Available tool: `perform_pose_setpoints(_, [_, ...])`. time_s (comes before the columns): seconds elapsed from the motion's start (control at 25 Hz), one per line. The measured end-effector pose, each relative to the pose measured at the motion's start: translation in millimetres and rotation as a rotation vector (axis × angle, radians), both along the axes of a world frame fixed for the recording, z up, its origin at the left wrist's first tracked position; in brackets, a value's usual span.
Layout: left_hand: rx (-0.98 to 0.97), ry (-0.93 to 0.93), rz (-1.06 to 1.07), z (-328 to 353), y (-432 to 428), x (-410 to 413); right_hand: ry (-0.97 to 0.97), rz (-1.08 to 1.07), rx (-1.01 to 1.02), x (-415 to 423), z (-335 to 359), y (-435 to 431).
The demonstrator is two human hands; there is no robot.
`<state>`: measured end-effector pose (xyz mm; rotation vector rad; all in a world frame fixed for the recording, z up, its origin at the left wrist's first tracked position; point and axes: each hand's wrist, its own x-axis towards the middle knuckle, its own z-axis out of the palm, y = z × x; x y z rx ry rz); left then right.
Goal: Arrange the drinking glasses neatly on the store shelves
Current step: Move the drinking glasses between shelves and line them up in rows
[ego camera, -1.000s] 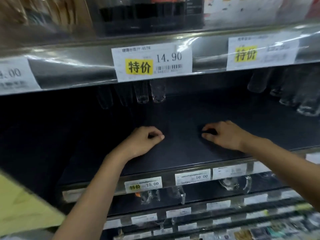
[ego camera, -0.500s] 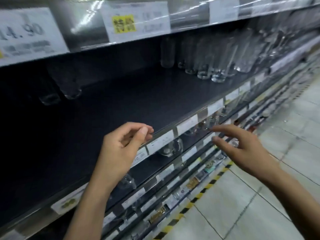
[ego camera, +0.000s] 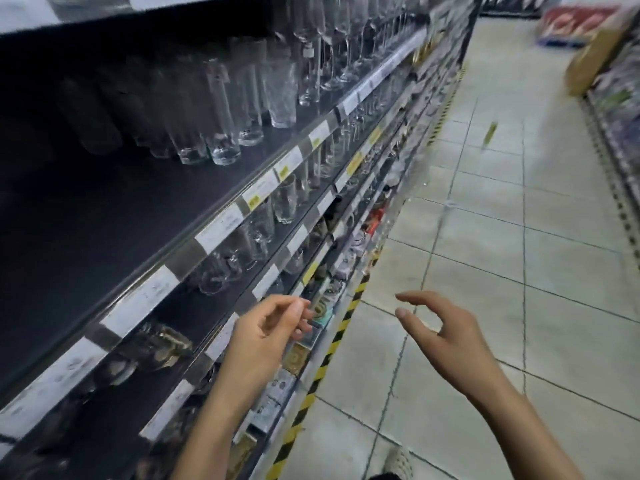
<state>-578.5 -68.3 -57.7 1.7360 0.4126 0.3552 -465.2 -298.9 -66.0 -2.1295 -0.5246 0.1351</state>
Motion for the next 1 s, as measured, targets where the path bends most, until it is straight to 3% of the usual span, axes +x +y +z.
perform_pose_setpoints(0.2, [-0.021, 0.072, -0.014, -8, -46, 96, 0.061, -0.102, 0.061, 96, -13, -46])
perform_pose_setpoints(0.48, [-0.059, 0.085, 0.255, -9, -73, 203, 0.138, -0.018, 0.083, 222, -11, -69])
perform_pose_setpoints(1.0, [0.03, 0.052, 0.604, 21, 4, 362, 0.215, 0.334, 0.089, 444, -3, 51])
